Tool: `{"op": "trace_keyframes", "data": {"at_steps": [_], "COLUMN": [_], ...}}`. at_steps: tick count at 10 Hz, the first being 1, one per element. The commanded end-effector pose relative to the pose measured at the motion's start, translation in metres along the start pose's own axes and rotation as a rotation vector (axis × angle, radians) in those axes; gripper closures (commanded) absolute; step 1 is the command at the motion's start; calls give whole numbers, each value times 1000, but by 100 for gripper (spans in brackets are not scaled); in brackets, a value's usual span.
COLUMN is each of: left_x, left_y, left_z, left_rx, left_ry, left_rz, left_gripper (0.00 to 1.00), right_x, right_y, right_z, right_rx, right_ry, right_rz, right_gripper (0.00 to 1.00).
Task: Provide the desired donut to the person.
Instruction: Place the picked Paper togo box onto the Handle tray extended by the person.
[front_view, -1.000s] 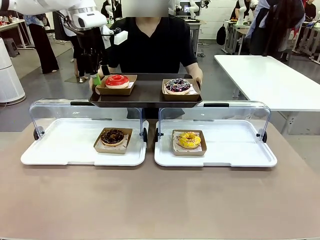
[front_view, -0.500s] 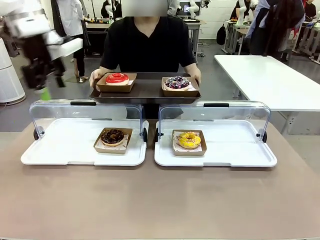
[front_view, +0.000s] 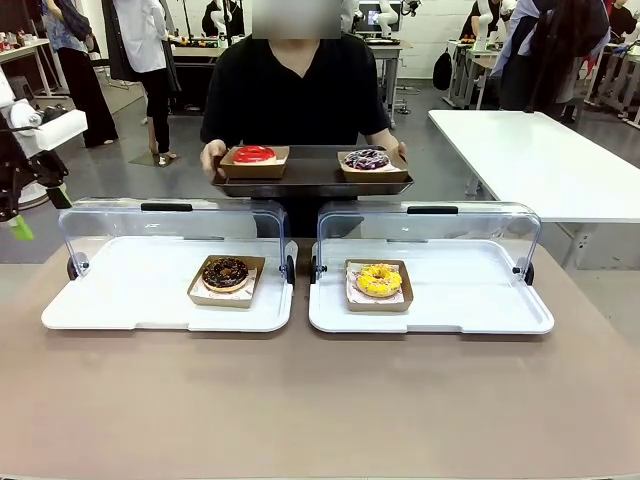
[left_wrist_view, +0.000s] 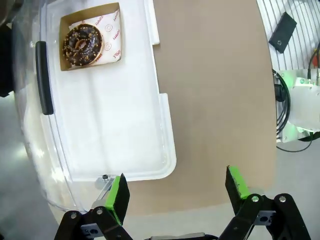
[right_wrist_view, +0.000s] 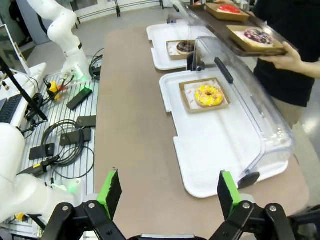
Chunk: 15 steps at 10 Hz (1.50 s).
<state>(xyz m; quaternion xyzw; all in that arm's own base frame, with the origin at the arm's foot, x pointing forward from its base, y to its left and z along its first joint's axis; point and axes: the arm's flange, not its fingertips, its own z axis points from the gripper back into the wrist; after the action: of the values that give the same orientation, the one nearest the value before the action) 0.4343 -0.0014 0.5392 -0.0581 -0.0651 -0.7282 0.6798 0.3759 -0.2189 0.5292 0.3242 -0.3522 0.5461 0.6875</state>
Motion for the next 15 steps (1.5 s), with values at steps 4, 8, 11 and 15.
{"op": "trace_keyframes", "data": {"at_steps": [4,8,11,15], "left_x": [3,-40,-113,-188], "left_y": [-1,29,44,35], "left_z": [0,22,31,18], "left_rx": [-2,-14,-82,68], "left_ry": [2,-258,-587,-906], "left_rz": [-7,-76,-152,26], "left_gripper": [0,0,0,0], "right_x": [-1,-1,-1,-1], "right_y": [1,1,1,1], "right_z": [1,1,1,1], "right_rx": [8,8,8,8], "right_ry": [0,0,0,0], "right_rz": [12,12,12,12], "right_gripper": [0,0,0,0]}}
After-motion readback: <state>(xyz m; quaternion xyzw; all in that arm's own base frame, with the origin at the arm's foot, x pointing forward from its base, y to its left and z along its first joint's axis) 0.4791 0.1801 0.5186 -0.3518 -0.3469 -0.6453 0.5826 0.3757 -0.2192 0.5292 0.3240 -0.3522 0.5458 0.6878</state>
